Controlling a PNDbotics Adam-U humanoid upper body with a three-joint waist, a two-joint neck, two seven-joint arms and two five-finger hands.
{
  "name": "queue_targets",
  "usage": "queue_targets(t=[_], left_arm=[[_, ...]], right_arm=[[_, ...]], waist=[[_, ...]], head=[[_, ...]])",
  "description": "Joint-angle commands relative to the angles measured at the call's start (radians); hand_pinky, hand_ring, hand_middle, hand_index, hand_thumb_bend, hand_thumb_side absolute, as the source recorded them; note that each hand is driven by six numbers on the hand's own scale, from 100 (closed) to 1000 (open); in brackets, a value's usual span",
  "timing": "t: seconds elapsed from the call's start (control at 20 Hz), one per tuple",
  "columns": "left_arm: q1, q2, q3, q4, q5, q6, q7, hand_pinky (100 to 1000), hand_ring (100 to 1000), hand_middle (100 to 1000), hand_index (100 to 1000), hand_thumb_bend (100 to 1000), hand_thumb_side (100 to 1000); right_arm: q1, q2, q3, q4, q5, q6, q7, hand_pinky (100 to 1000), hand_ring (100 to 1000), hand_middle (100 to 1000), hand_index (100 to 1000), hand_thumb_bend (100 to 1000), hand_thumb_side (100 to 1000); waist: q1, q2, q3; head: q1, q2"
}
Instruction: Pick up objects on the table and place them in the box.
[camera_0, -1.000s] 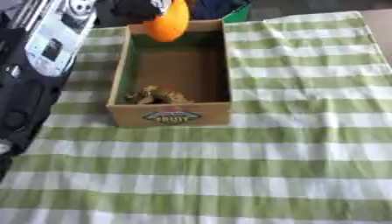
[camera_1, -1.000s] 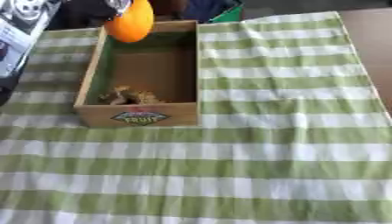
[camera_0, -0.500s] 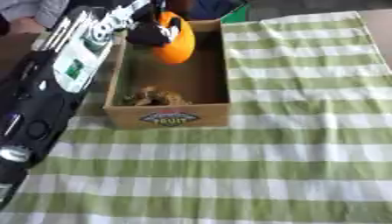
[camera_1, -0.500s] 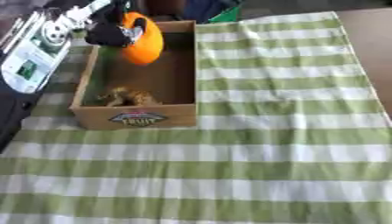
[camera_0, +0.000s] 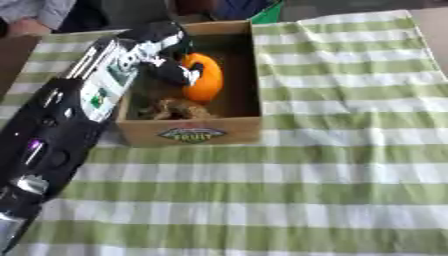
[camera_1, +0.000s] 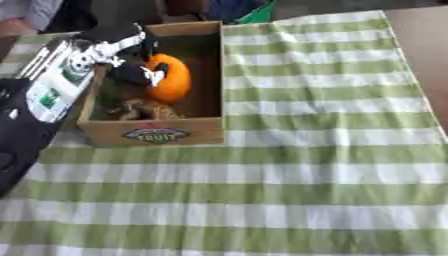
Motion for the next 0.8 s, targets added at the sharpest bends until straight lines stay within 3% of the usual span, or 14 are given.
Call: queue_targets(t=[0.05, 0.3, 0.8], left_arm=[[-0.014, 0.008, 0.006, 0.005, -0.013, -0.010, -0.052, 760, 714, 685, 660, 100, 331], [-0.012, 0.010, 0.015, 0.003, -0.028, 0.008, -0.119, 789, 756, 725, 734, 100, 302], [-0.010, 0.016, 0.034, -0.064, -0.030, 0.134, -0.110, 816, 814, 801, 890, 103, 701]], right_arm=[[-0.015, -0.014, -0.004, -0.017, -0.007, 0.001, 0.000, 689, 667, 654, 796, 100, 812], [-0.015, -0.013, -0.005, -0.017, -0.009, -0.001, -0.002, 688, 667, 654, 794, 100, 812], [-0.009, -0.011, -0.008, -0.017, -0.011, -0.001, -0.003, 687, 664, 653, 793, 100, 809]], waist=[[-0.006, -0.022, -0.002], [-0.007, -0.025, -0.002], [-0.011, -0.034, 0.000]], head=[[0.002, -0.013], [0.002, -0.014], [0.001, -0.012]])
